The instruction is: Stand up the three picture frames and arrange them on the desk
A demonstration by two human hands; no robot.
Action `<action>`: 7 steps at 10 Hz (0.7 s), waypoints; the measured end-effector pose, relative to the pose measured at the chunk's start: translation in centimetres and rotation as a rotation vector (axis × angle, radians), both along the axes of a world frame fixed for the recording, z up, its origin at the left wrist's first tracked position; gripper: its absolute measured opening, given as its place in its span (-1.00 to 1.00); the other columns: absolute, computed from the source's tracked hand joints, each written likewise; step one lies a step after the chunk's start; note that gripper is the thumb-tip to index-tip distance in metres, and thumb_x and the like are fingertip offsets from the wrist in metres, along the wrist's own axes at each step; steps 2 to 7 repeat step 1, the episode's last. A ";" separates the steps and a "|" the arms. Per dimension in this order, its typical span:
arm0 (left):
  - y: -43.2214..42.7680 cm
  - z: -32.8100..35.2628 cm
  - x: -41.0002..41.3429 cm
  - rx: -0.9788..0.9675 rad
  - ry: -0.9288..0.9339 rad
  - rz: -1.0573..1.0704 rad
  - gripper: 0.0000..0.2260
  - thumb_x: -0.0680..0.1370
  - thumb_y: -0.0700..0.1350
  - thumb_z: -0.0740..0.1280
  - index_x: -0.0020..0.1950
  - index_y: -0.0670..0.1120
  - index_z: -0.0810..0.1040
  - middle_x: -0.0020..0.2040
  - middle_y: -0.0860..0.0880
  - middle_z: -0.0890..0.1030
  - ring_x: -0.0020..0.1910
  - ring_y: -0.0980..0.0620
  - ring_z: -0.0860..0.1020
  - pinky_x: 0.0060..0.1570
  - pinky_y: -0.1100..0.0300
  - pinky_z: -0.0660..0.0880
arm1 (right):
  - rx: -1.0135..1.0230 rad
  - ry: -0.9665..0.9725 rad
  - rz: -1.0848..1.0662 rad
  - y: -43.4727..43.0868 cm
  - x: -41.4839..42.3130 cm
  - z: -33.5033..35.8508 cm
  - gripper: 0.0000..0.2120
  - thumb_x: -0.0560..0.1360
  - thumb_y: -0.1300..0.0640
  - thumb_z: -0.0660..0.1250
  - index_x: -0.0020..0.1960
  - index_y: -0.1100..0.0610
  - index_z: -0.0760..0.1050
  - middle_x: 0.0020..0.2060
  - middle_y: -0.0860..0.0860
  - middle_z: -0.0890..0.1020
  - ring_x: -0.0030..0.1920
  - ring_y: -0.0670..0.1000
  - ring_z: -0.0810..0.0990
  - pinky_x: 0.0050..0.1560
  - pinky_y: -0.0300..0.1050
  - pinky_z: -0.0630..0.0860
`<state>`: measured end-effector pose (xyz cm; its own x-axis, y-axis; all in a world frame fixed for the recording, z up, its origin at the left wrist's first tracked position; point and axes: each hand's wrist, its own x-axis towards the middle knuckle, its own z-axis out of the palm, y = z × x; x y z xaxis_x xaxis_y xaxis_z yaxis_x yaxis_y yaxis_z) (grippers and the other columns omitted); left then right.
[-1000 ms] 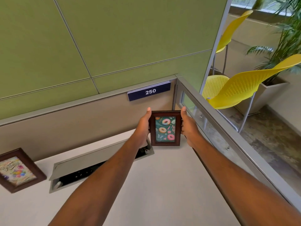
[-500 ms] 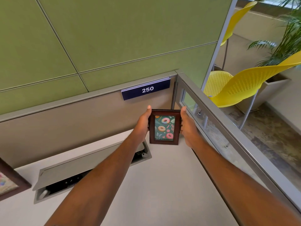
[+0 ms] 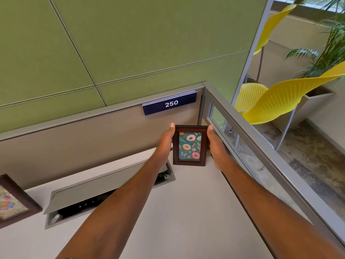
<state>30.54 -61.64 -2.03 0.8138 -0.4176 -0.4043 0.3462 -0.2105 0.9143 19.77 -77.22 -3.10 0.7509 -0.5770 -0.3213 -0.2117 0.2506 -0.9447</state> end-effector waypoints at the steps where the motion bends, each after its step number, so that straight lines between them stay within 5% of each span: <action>1: 0.8 -0.3 -1.0 0.035 -0.117 0.102 -0.52 0.72 0.34 0.14 0.34 -0.01 0.53 0.16 0.10 0.66 0.14 0.13 0.59 0.16 0.11 0.46 | -0.014 -0.045 0.053 0.3 -1.0 0.0 -0.52 0.69 -0.39 0.12 0.25 -0.08 0.61 -0.04 -0.19 0.83 -0.02 -0.22 0.80 -0.21 -0.41 0.64; 7: 0.8 -0.3 -1.0 0.035 -0.117 0.102 -0.52 0.72 0.34 0.14 0.34 -0.01 0.53 0.16 0.10 0.66 0.14 0.13 0.59 0.16 0.11 0.46 | -0.014 -0.045 0.053 0.3 -1.0 0.0 -0.52 0.69 -0.39 0.12 0.25 -0.08 0.61 -0.04 -0.19 0.83 -0.02 -0.22 0.80 -0.21 -0.41 0.64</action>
